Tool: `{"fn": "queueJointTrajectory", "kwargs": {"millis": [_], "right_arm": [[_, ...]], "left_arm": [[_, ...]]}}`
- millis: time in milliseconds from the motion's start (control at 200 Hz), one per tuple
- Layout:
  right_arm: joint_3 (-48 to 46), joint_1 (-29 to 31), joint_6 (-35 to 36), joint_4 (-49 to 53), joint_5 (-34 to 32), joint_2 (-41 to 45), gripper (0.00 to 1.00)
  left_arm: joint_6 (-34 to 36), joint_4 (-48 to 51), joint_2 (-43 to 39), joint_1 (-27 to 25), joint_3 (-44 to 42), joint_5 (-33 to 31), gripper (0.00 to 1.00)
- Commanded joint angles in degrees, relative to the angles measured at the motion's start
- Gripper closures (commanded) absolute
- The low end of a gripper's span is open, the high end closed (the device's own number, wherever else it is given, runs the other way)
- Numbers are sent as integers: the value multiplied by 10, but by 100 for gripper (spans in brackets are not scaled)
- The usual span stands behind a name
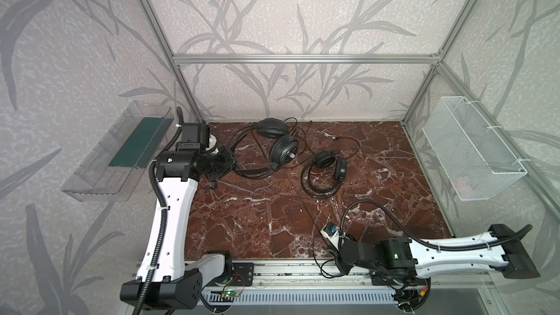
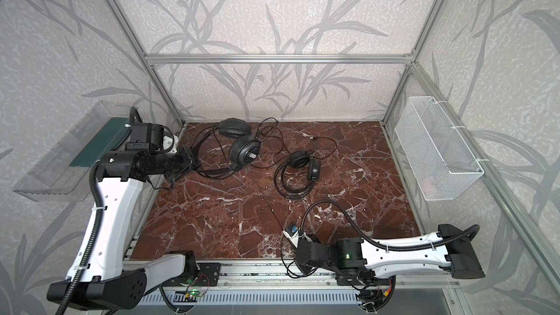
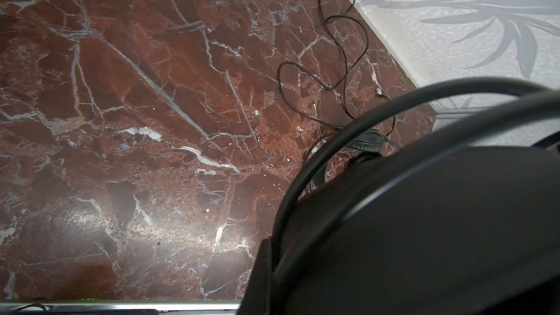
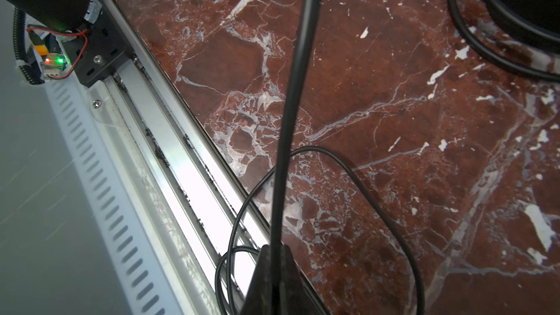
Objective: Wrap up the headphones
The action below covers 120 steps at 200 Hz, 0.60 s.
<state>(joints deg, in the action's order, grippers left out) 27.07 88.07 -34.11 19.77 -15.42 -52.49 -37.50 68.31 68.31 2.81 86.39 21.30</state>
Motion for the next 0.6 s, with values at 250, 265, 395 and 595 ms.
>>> {"fn": "queueJointTrajectory", "kwargs": {"millis": [250, 265, 395, 595], "right_arm": [[178, 38, 130, 117, 33, -94, 100], [192, 38, 139, 125, 33, -98, 100], [287, 39, 213, 190, 24, -114, 100], [426, 40, 325, 283, 1, -153, 100]], "left_arm": [[-45, -127, 35, 25, -56, 30, 100], [-41, -122, 38, 25, -59, 29, 100], [-11, -110, 38, 15, -105, -5, 100], [51, -87, 47, -36, -156, -102, 100]]}}
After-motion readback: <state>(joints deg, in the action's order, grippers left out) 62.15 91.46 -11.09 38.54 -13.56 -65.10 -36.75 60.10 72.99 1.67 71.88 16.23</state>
